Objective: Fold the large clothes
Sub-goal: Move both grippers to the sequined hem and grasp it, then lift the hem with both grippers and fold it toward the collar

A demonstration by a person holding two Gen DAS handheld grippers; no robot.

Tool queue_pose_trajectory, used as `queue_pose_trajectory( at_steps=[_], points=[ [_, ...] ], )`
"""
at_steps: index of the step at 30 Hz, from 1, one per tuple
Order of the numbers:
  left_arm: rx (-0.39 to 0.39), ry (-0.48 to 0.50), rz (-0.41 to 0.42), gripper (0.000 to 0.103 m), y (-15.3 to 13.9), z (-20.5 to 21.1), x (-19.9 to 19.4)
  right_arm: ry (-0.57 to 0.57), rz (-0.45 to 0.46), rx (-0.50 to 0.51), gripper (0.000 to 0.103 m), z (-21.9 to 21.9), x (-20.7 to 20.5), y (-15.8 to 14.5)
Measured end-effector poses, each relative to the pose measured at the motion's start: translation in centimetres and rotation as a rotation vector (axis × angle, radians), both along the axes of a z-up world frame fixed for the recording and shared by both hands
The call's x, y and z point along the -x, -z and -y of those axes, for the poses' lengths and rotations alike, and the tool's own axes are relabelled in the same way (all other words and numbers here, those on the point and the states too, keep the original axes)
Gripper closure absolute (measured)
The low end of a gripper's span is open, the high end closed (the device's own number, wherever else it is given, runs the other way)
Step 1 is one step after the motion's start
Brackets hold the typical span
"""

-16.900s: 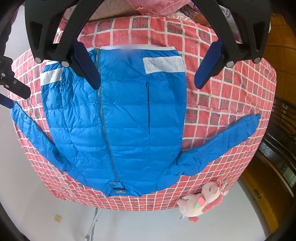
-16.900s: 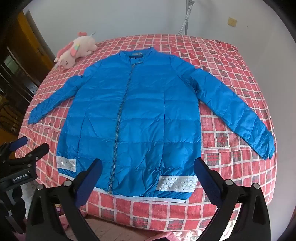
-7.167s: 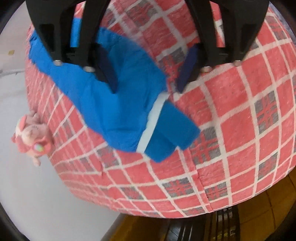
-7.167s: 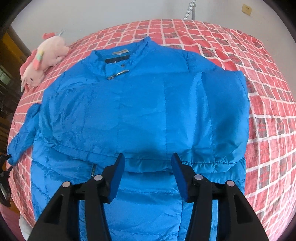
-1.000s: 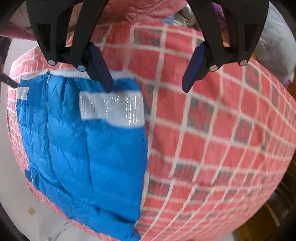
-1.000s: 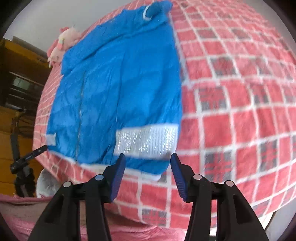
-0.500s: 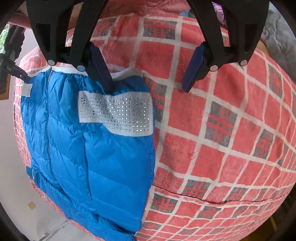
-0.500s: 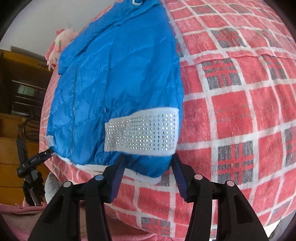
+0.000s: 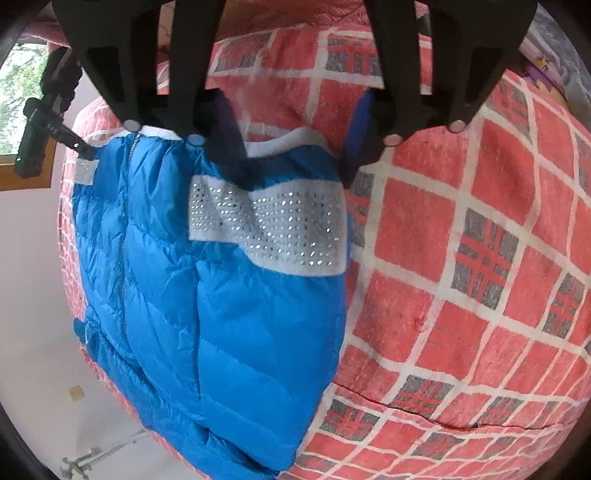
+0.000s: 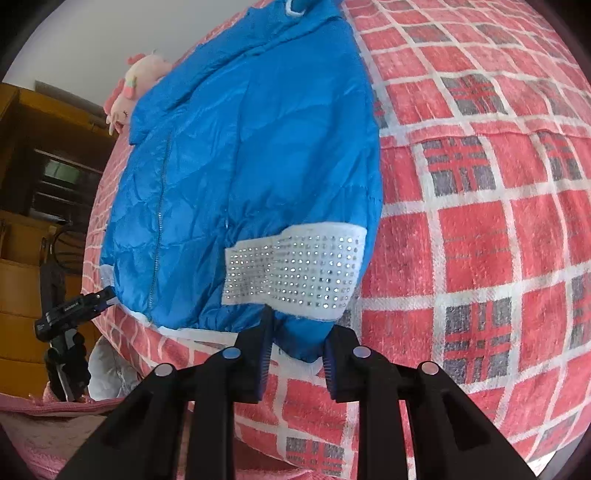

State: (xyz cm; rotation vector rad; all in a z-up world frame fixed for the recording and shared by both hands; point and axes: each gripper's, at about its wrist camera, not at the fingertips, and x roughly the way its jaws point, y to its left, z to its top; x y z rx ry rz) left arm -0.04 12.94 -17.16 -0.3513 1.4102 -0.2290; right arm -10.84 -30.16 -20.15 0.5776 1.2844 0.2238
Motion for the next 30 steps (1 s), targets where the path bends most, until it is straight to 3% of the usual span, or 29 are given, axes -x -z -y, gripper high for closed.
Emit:
queue_pose_trajectory(
  at_steps=[2,3,5,11,15,18,26,30],
  points=[
    [0.006,-0.005,0.009,0.073,-0.2,-0.1,0.0,0.004,0.007,-0.011,0.082,0.1,0.1,0.0],
    [0.020,-0.006,0.019,0.087,-0.7,-0.6,0.3,0.005,0.010,-0.018,0.084,0.2,0.1,0.0],
    [0.057,-0.008,0.050,0.093,-1.5,-0.6,0.6,0.005,0.030,-0.030,0.088,0.3,0.4,-0.3],
    [0.028,0.052,0.149,0.095,-4.1,0.3,1.5,0.014,0.089,-0.073,0.091,0.9,0.8,-1.7],
    [-0.019,0.050,0.075,0.095,-1.5,-0.3,1.2,0.000,0.032,-0.021,0.092,0.5,0.4,-0.3],
    [0.023,0.013,0.044,0.096,-0.9,-0.8,0.9,0.019,0.010,-0.037,0.092,0.6,0.3,0.1],
    [0.085,0.072,0.200,0.096,-8.5,0.4,-0.9,0.038,0.129,-0.122,0.094,1.7,-0.8,-5.5],
    [0.080,0.091,0.264,0.096,-10.9,1.4,-3.0,0.059,0.179,-0.155,0.094,2.7,-2.9,-7.7]
  ],
)
